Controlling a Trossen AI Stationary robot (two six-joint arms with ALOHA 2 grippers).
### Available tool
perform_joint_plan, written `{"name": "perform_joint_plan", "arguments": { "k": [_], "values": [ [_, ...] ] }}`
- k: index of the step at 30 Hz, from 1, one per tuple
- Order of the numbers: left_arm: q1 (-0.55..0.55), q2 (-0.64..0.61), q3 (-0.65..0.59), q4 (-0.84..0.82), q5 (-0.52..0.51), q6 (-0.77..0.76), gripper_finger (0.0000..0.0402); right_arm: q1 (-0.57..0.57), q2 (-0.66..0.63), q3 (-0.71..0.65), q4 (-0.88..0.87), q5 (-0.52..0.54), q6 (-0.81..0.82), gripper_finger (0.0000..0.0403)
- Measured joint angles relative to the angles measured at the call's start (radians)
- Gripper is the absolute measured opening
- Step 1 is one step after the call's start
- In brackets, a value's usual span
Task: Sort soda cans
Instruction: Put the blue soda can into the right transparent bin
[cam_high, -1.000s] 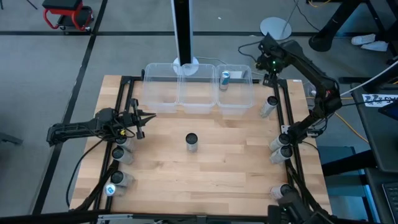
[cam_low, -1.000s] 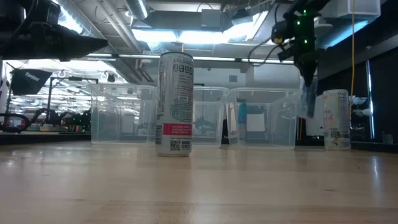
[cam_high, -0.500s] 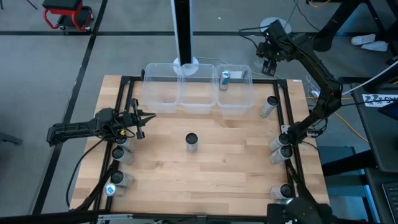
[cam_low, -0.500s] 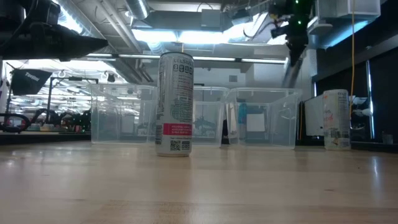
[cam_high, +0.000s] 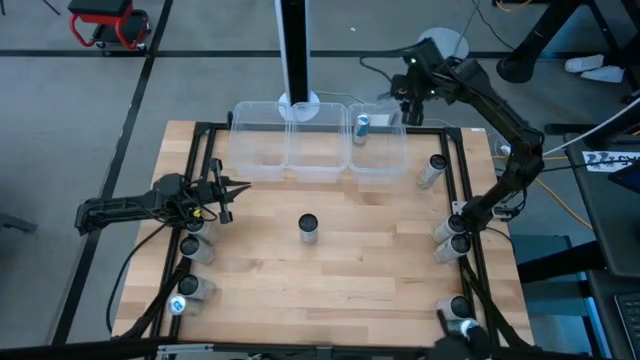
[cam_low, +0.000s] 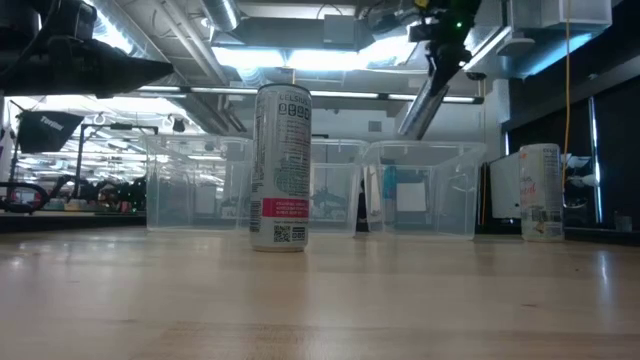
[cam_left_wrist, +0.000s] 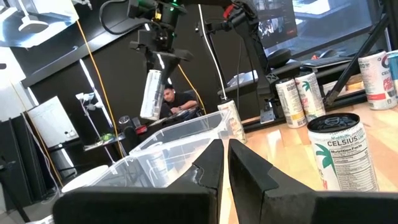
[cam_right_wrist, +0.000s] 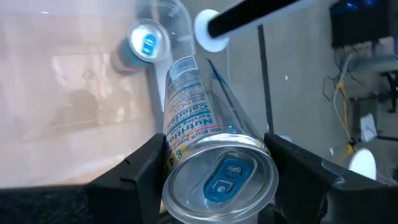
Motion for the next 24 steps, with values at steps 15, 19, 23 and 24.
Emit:
{"name": "perform_joint_plan", "arguments": {
  "k": [15,19,23,24],
  "values": [
    [0.000,0.000,0.000,0.000,0.000,0.003,0.0017,0.043,0.192,0.000,-0.150,0.012,0.000,0.0230],
    [0.000,0.000,0.000,0.000,0.000,0.003,0.0017,0.043,0.231,0.000,-0.138,0.030,0.000,0.0230],
    [0.000,0.000,0.000,0.000,0.000,0.003,0.0017,0.043,0.271,0.000,-0.137,0.045,-0.003,0.0230],
    [0.000,0.000,0.000,0.000,0.000,0.003,0.0017,0.043,0.281,0.000,-0.137,0.048,-0.004,0.0230]
  ]
}}
